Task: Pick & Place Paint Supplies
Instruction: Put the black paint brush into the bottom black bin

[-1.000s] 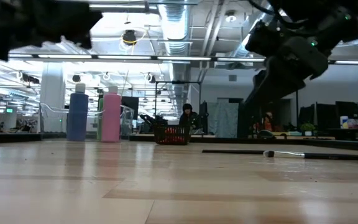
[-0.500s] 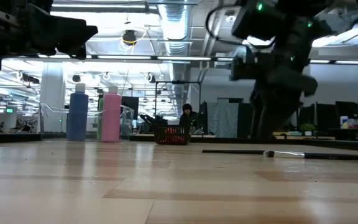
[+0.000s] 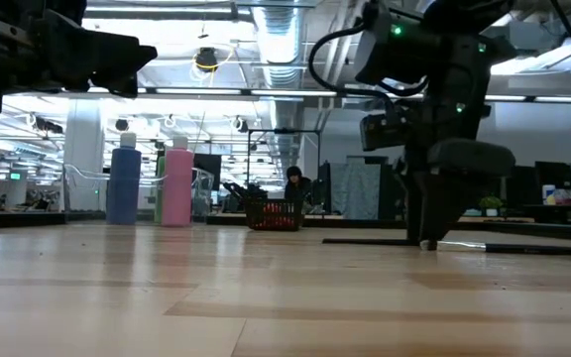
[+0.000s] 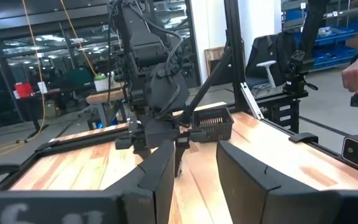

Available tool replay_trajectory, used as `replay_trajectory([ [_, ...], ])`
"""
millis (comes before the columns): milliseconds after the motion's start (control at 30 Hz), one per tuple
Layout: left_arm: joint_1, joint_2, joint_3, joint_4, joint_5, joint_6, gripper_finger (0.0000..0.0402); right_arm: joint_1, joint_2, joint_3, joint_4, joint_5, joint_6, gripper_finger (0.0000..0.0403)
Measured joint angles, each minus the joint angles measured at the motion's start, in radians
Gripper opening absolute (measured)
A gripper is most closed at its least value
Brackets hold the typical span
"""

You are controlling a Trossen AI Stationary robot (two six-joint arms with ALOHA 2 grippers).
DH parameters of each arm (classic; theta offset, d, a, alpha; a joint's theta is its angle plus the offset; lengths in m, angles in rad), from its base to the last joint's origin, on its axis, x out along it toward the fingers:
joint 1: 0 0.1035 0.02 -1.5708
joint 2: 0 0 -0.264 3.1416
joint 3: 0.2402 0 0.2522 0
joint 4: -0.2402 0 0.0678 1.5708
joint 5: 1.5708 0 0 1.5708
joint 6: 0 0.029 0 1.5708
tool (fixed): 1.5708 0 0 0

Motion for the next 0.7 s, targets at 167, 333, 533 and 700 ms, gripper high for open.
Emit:
replay_trajectory([
  [167, 0.000, 0.000, 0.000, -0.010, 0.000, 0.000, 0.0112, -0.001, 0.003, 0.008, -0.008, -0.058, 0.000, 0.0114],
  [333, 0.000, 0.000, 0.000, -0.009, 0.000, -0.008, 0.0112, -0.016, 0.004, 0.009, -0.006, -0.128, -0.026, 0.0016],
  [533, 0.000, 0.000, 0.000, -0.009, 0.000, -0.026, 0.0112, -0.008, 0.003, 0.008, -0.009, -0.123, -0.045, 0.0004],
  [700, 0.000, 0.000, 0.000, -0.009, 0.000, -0.026, 0.0112, 0.012, 0.003, 0.007, 0.002, -0.084, -0.045, 0.0001],
])
